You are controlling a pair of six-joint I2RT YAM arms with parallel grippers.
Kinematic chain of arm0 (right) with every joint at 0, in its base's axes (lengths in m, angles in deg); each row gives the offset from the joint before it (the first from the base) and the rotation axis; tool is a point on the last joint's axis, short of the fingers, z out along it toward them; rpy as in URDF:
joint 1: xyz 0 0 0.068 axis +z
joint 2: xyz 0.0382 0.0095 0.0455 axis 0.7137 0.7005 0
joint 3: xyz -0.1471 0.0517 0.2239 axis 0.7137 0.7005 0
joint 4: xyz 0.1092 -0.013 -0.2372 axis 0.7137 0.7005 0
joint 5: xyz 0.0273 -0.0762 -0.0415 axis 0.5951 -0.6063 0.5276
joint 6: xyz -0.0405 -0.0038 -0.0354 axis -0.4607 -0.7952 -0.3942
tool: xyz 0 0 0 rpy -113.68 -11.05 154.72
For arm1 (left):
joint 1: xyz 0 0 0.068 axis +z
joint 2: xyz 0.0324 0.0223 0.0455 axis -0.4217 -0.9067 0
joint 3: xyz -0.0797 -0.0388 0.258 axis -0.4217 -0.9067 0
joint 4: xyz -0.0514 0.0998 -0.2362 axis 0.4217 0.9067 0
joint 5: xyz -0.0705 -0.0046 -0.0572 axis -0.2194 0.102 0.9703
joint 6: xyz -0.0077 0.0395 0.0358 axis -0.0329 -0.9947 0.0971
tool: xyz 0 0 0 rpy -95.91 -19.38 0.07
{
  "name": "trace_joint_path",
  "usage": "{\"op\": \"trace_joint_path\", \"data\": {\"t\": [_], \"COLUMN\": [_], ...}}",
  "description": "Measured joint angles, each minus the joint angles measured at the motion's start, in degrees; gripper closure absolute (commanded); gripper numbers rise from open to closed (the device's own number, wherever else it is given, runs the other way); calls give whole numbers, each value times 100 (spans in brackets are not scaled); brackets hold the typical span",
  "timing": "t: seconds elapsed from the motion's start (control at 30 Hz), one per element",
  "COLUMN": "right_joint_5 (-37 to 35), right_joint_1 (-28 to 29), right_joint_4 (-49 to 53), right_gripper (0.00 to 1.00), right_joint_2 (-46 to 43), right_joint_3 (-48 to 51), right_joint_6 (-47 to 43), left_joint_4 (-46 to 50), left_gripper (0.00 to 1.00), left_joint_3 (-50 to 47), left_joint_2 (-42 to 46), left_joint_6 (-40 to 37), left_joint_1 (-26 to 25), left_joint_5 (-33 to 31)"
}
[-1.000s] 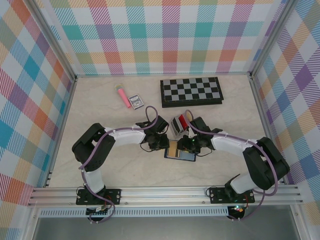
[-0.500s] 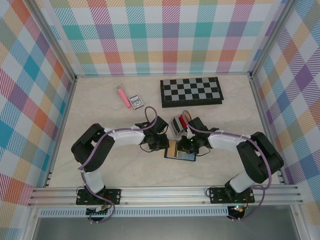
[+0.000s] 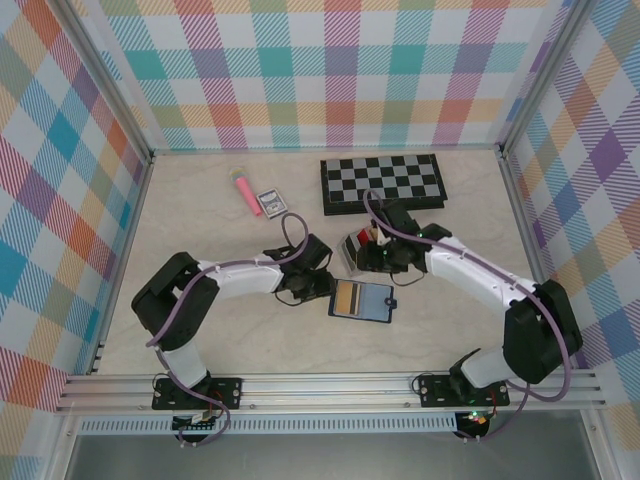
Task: Put the credit cards into the card holder
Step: Pick up the credit card from the storage box.
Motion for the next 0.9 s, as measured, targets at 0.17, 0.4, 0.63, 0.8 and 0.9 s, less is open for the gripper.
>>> {"op": "trace_joint_path", "data": {"t": [0.17, 0.4, 0.63, 0.8, 0.9], "right_joint_5": [-555, -1329, -1926, -2363, -2518], "right_joint_1": [90, 492, 702, 800, 826], "right_joint_4": [382, 911, 1226, 1397, 1429], "right_gripper": [63, 62, 59, 59, 58], "right_joint_2": [872, 2002, 2581, 2957, 3056], "right_joint_3": [-1075, -1989, -2483, -2806, -2833], "right_joint_6": [-568, -1038, -1263, -1329, -1360], "left_joint_4": [-46, -203, -343, -404, -407], "left_gripper": [60, 55, 55, 55, 55], "left_joint_3": [0, 0, -9, -114, -157], "left_joint_2": [55, 55, 55, 59, 85], "left_joint_6": [-2, 0, 2, 2, 0], "left_joint_1": [439, 866, 898, 905, 914], "left_joint_5": [15, 63, 120, 129, 129]}}
